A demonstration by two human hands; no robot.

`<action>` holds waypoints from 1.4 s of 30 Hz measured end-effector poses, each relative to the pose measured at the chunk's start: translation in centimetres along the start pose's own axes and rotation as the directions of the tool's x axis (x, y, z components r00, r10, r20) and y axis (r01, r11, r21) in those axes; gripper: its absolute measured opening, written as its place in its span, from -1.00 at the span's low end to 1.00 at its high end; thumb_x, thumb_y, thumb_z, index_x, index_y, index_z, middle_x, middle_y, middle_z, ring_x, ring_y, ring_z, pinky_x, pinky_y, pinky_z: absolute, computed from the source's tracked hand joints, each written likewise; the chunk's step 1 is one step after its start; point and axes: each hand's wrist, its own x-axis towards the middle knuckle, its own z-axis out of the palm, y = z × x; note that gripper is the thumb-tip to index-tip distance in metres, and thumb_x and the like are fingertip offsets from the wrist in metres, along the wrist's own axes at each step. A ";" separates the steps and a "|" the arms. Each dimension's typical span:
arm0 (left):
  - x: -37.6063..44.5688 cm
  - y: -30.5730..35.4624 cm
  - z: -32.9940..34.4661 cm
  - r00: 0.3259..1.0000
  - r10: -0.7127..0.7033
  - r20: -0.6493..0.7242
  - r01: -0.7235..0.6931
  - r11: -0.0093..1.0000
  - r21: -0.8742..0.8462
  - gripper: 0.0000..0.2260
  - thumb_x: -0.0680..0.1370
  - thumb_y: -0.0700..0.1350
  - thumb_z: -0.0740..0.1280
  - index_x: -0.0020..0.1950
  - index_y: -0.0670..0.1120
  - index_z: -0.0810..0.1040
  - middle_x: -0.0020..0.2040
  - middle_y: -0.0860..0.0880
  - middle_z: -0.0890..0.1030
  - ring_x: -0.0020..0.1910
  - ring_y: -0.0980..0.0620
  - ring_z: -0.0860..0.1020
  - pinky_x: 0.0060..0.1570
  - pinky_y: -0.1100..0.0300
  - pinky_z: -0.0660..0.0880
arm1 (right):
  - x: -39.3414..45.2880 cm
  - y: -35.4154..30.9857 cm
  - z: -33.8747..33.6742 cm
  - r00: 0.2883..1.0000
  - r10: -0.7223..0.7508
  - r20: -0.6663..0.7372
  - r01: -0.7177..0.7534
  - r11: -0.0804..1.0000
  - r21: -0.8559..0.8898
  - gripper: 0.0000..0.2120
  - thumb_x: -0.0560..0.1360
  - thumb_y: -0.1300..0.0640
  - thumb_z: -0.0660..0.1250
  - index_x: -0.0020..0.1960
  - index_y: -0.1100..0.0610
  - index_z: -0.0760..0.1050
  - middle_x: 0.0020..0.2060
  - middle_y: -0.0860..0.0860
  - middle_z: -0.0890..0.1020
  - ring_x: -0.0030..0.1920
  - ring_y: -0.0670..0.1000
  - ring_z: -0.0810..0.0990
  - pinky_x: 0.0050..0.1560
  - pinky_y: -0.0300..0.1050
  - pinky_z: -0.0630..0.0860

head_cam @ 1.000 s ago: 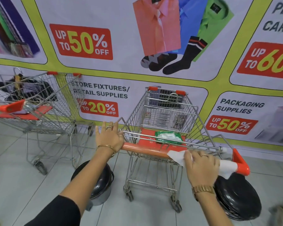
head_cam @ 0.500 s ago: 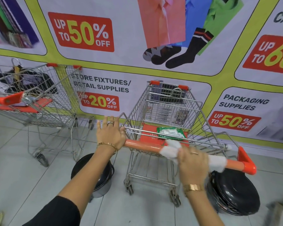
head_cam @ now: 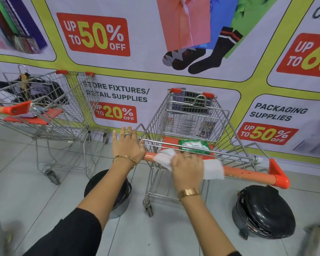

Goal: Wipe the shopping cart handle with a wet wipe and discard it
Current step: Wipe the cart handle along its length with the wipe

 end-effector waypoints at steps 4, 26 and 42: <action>-0.1 0.1 -0.2 1.000 0.004 0.008 -0.004 1.000 -0.016 -0.49 0.58 0.05 -0.04 0.50 -0.11 0.11 0.54 -0.08 0.12 0.54 -0.06 -0.04 0.50 -0.08 -0.17 | -0.8 7.3 0.0 0.992 0.126 -0.025 -0.126 0.992 -0.003 -0.59 0.44 0.09 -0.02 -0.21 0.21 0.58 -0.29 0.16 0.67 -0.28 0.16 0.55 -0.17 -0.01 0.47; -0.4 0.6 -0.1 1.000 -0.012 0.002 0.012 1.000 0.003 -0.49 0.57 0.05 -0.02 0.48 -0.13 0.17 0.53 -0.09 0.16 0.54 -0.07 -0.01 0.49 -0.07 -0.14 | -1.7 12.2 0.0 0.910 0.368 -0.189 -0.336 0.924 0.180 -0.56 0.50 0.09 -0.06 -0.05 0.30 0.53 -0.13 0.24 0.63 -0.08 0.23 0.52 0.15 0.18 0.43; -0.5 0.6 0.1 1.000 0.008 0.018 -0.008 1.000 0.000 -0.51 0.58 0.04 -0.04 0.48 -0.11 0.16 0.53 -0.09 0.15 0.54 -0.08 0.00 0.51 -0.09 -0.09 | -2.4 14.3 -2.0 0.910 0.386 -0.153 -0.326 0.892 0.313 -0.53 0.52 0.06 -0.07 -0.05 0.31 0.53 -0.13 0.24 0.63 -0.06 0.23 0.53 0.17 0.14 0.37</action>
